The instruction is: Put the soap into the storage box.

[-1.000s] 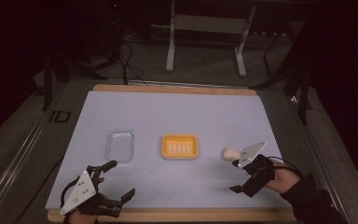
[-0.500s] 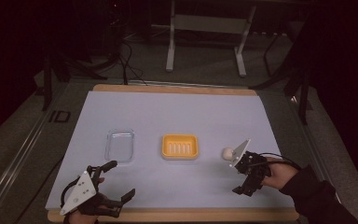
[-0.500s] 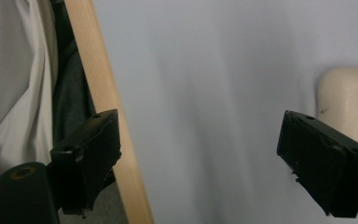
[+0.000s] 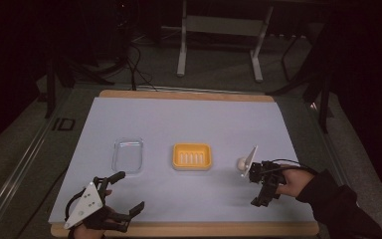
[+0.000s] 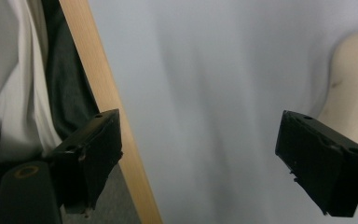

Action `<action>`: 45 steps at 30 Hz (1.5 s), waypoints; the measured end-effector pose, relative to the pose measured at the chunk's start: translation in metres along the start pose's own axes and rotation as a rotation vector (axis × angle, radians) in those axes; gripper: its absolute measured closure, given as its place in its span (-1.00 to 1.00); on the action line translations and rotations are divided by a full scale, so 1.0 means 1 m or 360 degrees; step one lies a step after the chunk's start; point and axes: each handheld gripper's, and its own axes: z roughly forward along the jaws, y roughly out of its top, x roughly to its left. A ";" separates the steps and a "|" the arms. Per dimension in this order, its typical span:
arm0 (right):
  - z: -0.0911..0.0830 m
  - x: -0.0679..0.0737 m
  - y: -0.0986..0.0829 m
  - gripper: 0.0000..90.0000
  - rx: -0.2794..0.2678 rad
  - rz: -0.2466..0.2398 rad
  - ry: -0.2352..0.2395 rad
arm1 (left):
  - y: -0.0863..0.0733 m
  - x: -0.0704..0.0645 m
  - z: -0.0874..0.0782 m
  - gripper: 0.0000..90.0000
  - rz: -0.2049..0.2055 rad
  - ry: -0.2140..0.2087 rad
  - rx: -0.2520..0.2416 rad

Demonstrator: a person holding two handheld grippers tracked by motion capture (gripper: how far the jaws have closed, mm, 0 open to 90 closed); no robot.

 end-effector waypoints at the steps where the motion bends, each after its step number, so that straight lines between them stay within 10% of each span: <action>1: 0.001 0.000 0.000 -0.69 0.0033 0.0006 0.0014 | 0.000 0.000 0.000 -0.97 0.0001 0.0000 0.0000; 11: -0.002 -0.002 0.010 -0.71 0.0202 0.0016 0.0039 | 0.000 -0.001 0.000 -0.98 0.0008 -0.0003 0.0001; 27: -0.007 -0.007 0.015 -0.71 0.0212 -0.0003 0.0171 | 0.000 -0.002 0.001 -0.97 0.0012 -0.0025 0.0003; 45: -0.020 -0.030 0.018 -0.53 0.0123 0.0002 0.0002 | 0.000 -0.002 0.001 -0.97 0.0011 -0.0030 0.0012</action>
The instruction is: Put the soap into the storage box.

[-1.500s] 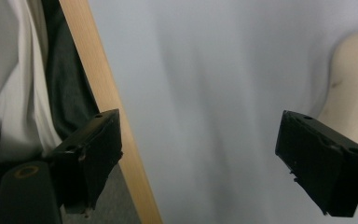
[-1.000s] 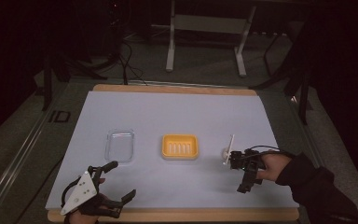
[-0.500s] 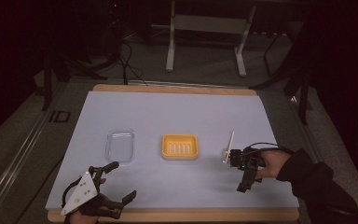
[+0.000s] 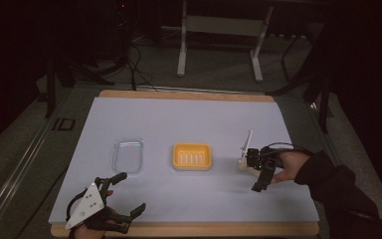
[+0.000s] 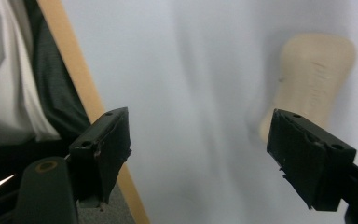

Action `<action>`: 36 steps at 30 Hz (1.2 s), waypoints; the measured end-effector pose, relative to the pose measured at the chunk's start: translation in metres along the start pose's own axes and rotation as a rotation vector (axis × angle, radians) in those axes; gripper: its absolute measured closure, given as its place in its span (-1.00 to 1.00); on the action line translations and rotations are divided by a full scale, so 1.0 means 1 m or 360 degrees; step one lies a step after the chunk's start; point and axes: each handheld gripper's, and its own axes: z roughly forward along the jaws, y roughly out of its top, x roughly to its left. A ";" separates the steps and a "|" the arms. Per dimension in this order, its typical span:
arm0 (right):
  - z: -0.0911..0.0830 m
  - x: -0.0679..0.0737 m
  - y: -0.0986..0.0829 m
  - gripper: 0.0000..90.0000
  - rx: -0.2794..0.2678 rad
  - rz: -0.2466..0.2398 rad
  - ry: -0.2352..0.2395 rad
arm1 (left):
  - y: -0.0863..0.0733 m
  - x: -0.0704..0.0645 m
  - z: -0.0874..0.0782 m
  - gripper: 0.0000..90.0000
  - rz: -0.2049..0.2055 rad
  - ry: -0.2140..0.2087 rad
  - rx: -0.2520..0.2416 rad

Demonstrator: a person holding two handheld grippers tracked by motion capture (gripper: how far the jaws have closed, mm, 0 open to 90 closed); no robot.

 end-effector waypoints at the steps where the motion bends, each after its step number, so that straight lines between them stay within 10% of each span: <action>1: -0.001 -0.003 -0.001 -0.53 0.0001 -0.0002 -0.0022 | 0.000 0.000 0.000 -0.98 0.0000 -0.0002 0.0001; 9: -0.001 -0.015 -0.005 -0.53 0.0005 -0.0053 -0.0142 | 0.000 0.000 0.000 -0.98 -0.0011 -0.0002 -0.0001; 36: 0.028 -0.061 0.000 -0.38 -0.0054 0.0043 -0.0112 | -0.001 0.000 0.001 -0.98 -0.0015 -0.0013 0.0009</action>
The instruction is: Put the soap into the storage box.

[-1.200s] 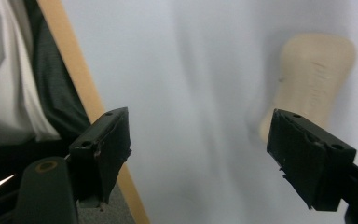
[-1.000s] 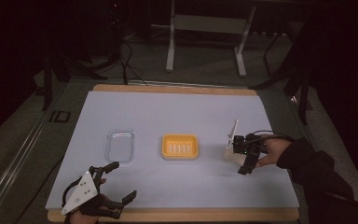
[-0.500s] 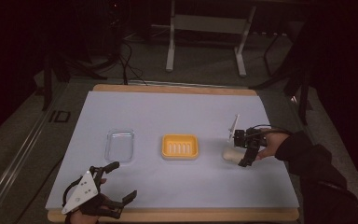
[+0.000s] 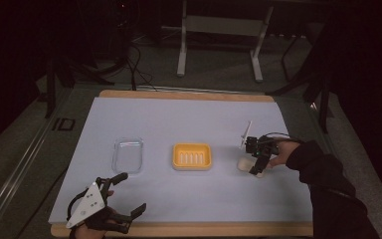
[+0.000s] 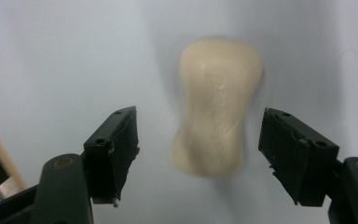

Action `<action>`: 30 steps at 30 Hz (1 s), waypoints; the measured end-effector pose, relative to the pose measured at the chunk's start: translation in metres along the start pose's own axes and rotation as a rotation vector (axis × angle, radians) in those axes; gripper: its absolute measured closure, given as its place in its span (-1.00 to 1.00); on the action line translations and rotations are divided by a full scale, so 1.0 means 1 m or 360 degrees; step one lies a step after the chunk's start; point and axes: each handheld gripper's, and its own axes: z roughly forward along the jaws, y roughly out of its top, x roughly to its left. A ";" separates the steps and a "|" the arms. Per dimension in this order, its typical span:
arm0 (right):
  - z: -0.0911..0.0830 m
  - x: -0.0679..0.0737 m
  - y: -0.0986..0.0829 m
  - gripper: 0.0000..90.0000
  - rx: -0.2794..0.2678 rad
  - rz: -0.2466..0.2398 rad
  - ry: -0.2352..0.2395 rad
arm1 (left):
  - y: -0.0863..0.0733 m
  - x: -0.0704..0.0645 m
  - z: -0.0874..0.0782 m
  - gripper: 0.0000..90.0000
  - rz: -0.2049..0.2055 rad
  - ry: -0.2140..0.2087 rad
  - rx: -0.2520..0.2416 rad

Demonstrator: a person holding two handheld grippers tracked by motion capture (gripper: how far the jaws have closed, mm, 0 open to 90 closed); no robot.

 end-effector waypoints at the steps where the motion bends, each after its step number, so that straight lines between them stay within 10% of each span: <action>1: 0.002 0.000 0.000 -0.38 -0.0015 -0.0004 -0.0005 | 0.000 0.000 0.000 -0.97 -0.0001 -0.0001 -0.0001; 30: 0.046 -0.008 -0.017 -0.08 -0.0187 0.0071 -0.0050 | 0.000 -0.001 0.000 -0.98 0.0000 -0.0020 -0.0005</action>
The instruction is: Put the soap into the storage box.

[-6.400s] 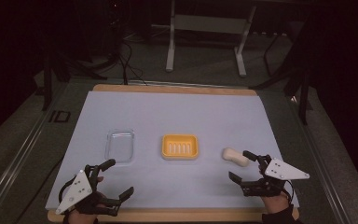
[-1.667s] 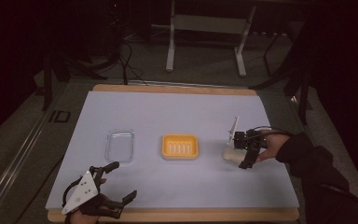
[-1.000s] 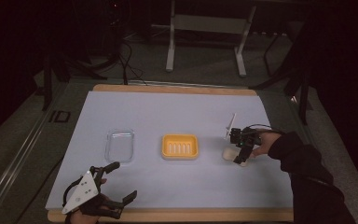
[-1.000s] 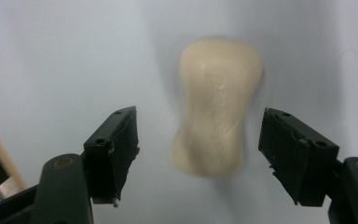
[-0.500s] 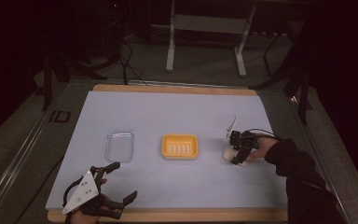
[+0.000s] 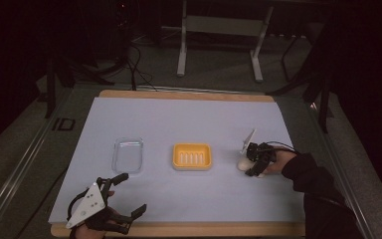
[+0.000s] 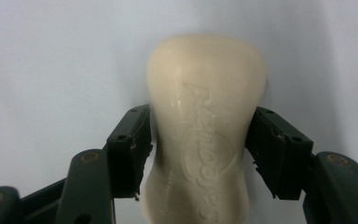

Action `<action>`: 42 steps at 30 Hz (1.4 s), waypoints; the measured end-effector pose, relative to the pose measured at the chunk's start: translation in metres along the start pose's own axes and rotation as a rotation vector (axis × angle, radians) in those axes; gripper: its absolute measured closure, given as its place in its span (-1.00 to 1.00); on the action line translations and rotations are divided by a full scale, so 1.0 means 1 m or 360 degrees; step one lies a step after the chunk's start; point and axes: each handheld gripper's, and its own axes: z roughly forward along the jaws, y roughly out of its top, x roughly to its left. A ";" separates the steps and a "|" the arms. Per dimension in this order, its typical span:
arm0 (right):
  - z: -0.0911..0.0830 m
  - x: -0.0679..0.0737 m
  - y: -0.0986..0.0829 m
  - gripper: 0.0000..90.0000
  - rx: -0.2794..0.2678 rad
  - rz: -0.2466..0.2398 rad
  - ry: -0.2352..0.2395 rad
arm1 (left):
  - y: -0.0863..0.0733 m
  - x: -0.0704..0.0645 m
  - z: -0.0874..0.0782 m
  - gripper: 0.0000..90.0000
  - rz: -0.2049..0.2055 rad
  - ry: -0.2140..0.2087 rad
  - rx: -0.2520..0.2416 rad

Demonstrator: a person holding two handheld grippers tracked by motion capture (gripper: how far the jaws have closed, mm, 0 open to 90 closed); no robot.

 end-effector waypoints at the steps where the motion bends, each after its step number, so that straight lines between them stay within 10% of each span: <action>1: 0.001 0.000 -0.001 -0.08 -0.0001 -0.0002 0.0001 | 0.000 0.000 0.000 -0.98 0.0001 0.0000 0.0001; 26: -0.007 -0.005 0.009 0.11 0.0083 0.0032 0.0011 | -0.001 0.001 0.001 -0.98 0.0000 0.0001 0.0019; 42: -0.040 0.006 0.029 0.11 0.0041 -0.0244 0.0035 | -0.001 0.000 0.002 -0.97 -0.0002 -0.0009 0.0024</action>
